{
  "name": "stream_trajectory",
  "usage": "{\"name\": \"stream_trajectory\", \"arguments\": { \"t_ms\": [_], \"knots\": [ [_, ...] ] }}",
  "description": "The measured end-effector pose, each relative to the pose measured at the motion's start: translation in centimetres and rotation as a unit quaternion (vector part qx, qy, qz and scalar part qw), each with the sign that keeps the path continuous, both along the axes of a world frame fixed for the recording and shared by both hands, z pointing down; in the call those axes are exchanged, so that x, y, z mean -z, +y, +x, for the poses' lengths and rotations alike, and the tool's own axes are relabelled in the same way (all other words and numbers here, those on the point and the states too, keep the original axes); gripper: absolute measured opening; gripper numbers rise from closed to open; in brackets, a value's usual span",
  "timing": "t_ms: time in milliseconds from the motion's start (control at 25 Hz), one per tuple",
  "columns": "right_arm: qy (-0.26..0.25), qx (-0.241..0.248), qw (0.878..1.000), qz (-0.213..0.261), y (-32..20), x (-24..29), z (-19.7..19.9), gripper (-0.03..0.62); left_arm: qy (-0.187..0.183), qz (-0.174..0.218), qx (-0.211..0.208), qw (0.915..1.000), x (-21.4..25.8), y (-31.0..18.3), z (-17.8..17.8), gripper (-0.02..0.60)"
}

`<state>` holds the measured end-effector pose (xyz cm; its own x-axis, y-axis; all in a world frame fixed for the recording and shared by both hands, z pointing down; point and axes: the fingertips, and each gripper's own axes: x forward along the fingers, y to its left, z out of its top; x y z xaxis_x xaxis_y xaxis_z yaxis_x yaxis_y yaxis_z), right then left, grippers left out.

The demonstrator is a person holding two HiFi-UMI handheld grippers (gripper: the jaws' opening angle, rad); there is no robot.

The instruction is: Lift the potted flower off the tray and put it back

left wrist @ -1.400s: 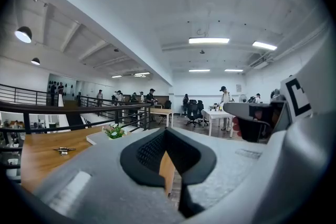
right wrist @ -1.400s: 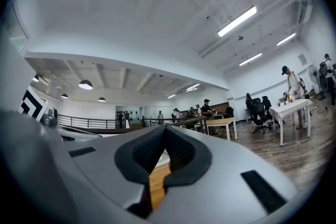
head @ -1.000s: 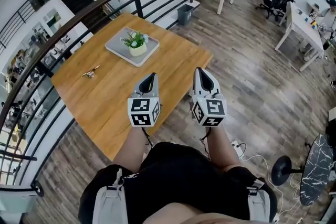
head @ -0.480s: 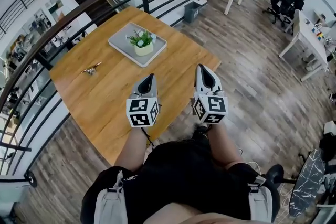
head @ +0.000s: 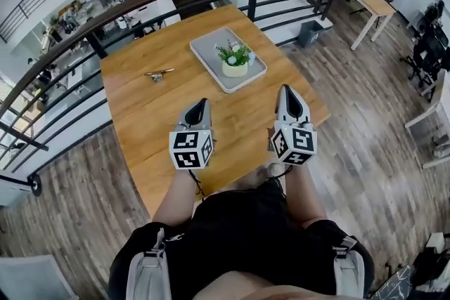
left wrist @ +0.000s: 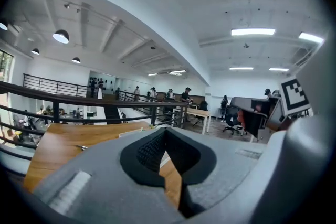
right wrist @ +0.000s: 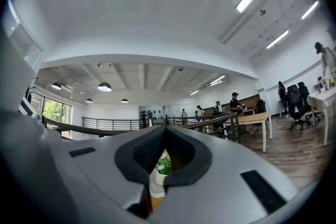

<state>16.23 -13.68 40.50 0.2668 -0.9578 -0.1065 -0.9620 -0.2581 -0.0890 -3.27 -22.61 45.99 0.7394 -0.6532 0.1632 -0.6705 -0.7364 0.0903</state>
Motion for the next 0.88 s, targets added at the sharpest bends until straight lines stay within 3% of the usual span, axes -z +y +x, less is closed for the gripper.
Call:
{"name": "stream_trajectory", "arguments": {
  "t_ms": [360, 880],
  "knots": [
    [-0.013, 0.092, 0.996, 0.011, -7.1, -0.9, 4.2, -0.003, -0.014, -0.001, 0.091, 0.9957, -0.4, -3.7, 2.2, 0.012],
    [-0.005, 0.192, 0.981, -0.003, -15.5, -1.7, 11.9, -0.003, -0.041, -0.006, 0.198, 0.9794, 0.0, -6.7, 9.0, 0.012]
  ]
}}
